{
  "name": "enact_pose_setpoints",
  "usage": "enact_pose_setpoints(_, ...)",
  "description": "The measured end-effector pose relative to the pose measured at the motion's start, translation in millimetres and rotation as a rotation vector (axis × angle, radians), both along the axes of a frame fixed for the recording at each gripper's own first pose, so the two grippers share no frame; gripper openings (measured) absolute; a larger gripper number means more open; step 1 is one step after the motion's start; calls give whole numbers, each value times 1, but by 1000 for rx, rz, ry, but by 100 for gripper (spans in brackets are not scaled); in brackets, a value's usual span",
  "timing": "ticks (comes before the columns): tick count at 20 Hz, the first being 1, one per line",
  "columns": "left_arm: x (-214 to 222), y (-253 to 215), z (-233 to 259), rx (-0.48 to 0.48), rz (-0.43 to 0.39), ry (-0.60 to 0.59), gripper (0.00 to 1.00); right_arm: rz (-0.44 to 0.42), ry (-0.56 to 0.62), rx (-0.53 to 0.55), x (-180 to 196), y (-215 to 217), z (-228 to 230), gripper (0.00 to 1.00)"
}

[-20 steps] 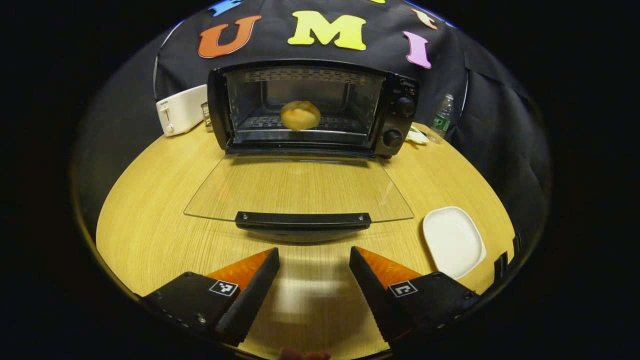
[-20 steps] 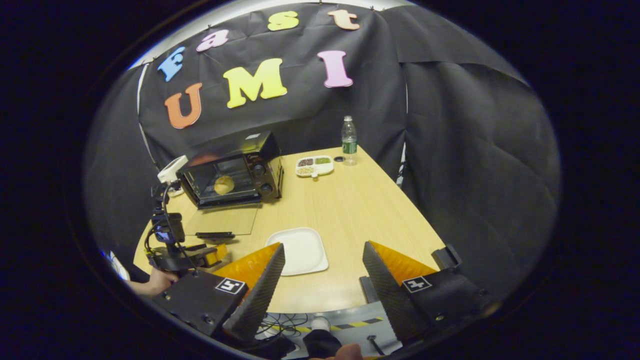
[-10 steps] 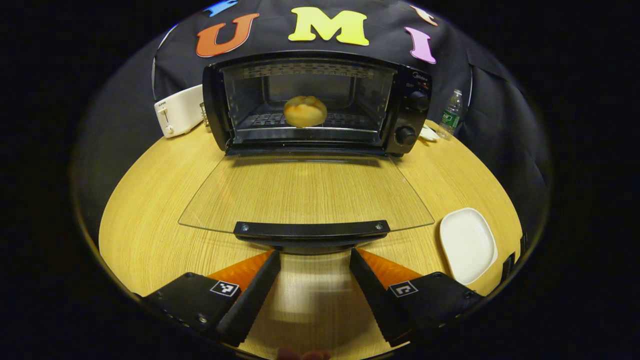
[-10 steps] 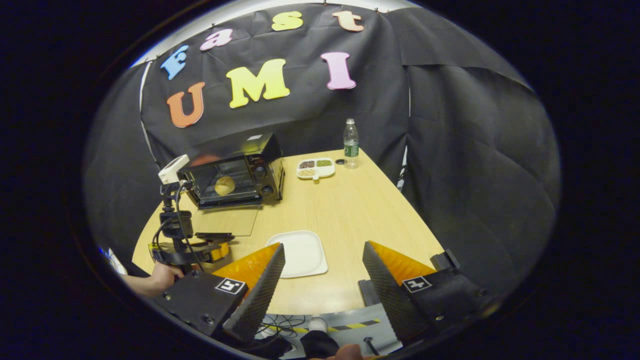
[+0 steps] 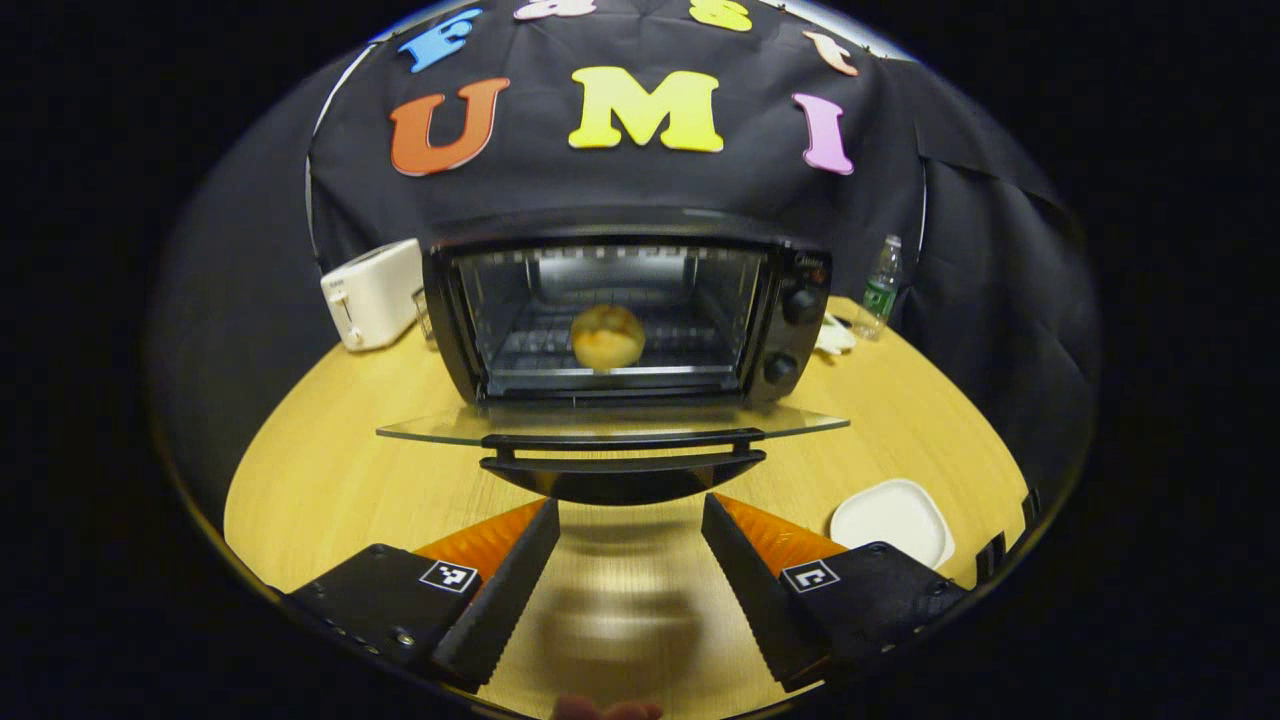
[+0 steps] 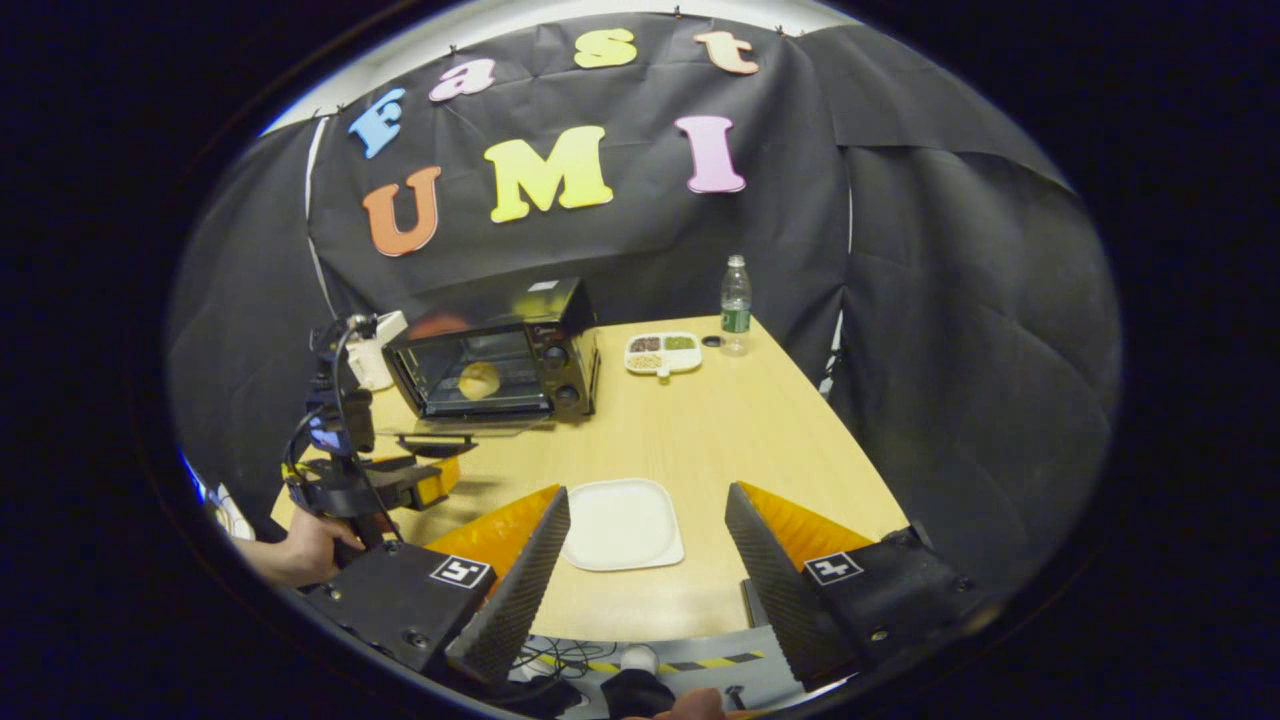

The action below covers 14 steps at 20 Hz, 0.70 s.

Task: Open the electric oven with the left hand, put the food in, and close the electric oven.

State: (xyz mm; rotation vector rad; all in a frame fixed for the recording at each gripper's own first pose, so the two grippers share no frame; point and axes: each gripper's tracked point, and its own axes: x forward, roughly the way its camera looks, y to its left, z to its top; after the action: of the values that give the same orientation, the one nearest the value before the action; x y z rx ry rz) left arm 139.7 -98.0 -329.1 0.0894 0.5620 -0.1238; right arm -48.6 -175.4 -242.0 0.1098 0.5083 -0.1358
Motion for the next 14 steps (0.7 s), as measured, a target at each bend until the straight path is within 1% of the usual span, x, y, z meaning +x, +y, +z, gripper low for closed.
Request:
enact_pose_setpoints(2,16,-3,40,-5,-1,-86,95,20,-15,4,6,5,5,94)
enact_pose_setpoints(4,29,-4,78,-32,8,-155,94,41,-46,-5,13,7,17,94)
enact_pose_setpoints(5,29,-6,97,-46,13,-186,94,44,-70,-25,16,4,24,95)
enact_pose_setpoints(7,28,-5,132,-54,23,-249,94,77,-126,-55,23,11,41,94)
enact_pose_setpoints(11,4,3,195,-50,45,-339,94,155,-208,-44,39,33,68,95)
enact_pose_setpoints(12,-6,5,212,-55,48,-361,97,160,-228,-39,42,36,76,95)
enact_pose_setpoints(13,-13,8,227,-58,49,-379,94,157,-251,-34,44,38,85,96)
enact_pose_setpoints(14,-23,10,241,-63,44,-397,94,150,-271,-29,46,39,94,96)
